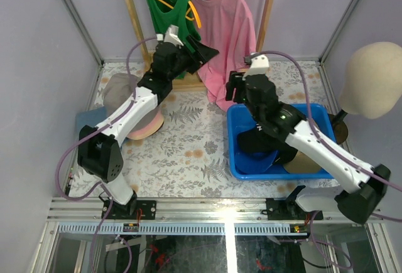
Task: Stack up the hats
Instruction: Move the hat stand to the center of the board.
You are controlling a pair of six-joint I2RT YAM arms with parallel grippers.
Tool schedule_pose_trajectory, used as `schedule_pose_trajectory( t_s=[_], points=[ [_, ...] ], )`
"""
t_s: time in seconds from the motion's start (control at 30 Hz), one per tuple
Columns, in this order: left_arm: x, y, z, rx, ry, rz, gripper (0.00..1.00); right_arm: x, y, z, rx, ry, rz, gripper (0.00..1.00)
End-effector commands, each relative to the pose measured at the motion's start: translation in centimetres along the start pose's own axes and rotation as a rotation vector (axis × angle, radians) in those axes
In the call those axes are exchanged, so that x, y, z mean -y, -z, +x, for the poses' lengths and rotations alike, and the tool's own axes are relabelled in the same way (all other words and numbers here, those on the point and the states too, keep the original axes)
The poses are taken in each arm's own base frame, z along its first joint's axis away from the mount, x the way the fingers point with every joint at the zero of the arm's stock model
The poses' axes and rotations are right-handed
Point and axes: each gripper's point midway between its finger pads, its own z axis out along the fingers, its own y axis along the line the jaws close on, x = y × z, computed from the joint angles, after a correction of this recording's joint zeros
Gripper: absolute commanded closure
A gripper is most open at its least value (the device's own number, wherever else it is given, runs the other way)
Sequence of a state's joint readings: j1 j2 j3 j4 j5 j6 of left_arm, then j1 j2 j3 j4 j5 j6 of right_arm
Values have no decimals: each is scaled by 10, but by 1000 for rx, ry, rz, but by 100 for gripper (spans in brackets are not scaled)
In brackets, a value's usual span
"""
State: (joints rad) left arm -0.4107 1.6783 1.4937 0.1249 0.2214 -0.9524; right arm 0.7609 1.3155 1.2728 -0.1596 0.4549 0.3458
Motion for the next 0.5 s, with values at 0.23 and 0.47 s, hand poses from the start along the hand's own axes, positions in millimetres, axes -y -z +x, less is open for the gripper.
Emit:
schedule_pose_trajectory(
  t_s=[0.23,0.47],
  points=[
    [-24,12,157,-410,-36,-70,27,93,83,-47,109,58,284,30],
    [-45,35,198,-490,-56,-162,25,120,113,-53,127,52,356,29]
  ],
)
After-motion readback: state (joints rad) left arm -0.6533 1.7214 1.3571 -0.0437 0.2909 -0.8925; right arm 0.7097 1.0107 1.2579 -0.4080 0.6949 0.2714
